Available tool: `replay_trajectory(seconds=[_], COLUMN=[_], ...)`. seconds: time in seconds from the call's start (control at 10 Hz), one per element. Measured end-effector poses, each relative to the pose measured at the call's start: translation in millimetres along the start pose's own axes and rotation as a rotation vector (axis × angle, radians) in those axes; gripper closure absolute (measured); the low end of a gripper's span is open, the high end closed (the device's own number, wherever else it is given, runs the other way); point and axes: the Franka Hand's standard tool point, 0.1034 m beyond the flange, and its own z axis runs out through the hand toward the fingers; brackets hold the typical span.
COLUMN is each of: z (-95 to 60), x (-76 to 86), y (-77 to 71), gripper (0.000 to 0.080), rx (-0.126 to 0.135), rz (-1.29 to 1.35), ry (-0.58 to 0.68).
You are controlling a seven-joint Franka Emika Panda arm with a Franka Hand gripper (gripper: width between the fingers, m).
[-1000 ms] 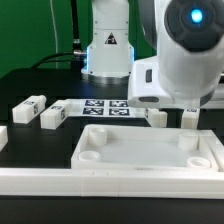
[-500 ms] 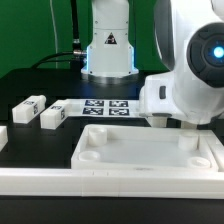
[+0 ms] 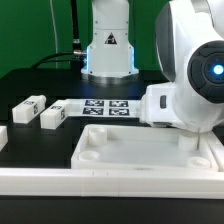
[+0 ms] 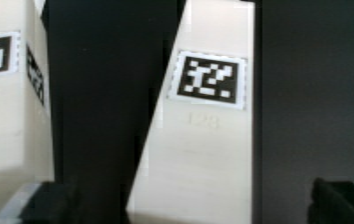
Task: Assemble desk
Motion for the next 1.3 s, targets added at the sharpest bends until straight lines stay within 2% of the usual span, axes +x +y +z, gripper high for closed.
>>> replay_trajectory(seconds=[0.1, 0.2, 0.3, 0.5, 0.7, 0.9, 1.0, 1.1, 1.2, 1.3], z=[0.0, -0.3, -0.4, -1.1, -8.9, -33.4, -49.4, -62.7, -72.1, -70.6], x=[0.3, 1.2, 1.2, 1.0, -1.5, -15.0, -23.0, -32.5, -37.4, -36.9], y=[-0.4, -0.7, -0.7, -0.9, -1.6, -0.5, 2.3, 3.7, 6.4, 6.5], gripper=[0.0409, 0.0409, 0.0511, 0.0511, 0.0511, 0.0511, 0.0511, 0.0511, 0.0509, 0.0509], rx=[0.000, 0.000, 0.000, 0.000, -0.001, 0.001, -0.025, -0.026, -0.022, -0.022], rz=[-0.001, -0.001, -0.002, -0.002, -0.021, -0.085, -0.148, -0.168, -0.175, -0.175], ry=[0.002, 0.006, 0.006, 0.008, 0.023, 0.052, 0.080, 0.089, 0.097, 0.094])
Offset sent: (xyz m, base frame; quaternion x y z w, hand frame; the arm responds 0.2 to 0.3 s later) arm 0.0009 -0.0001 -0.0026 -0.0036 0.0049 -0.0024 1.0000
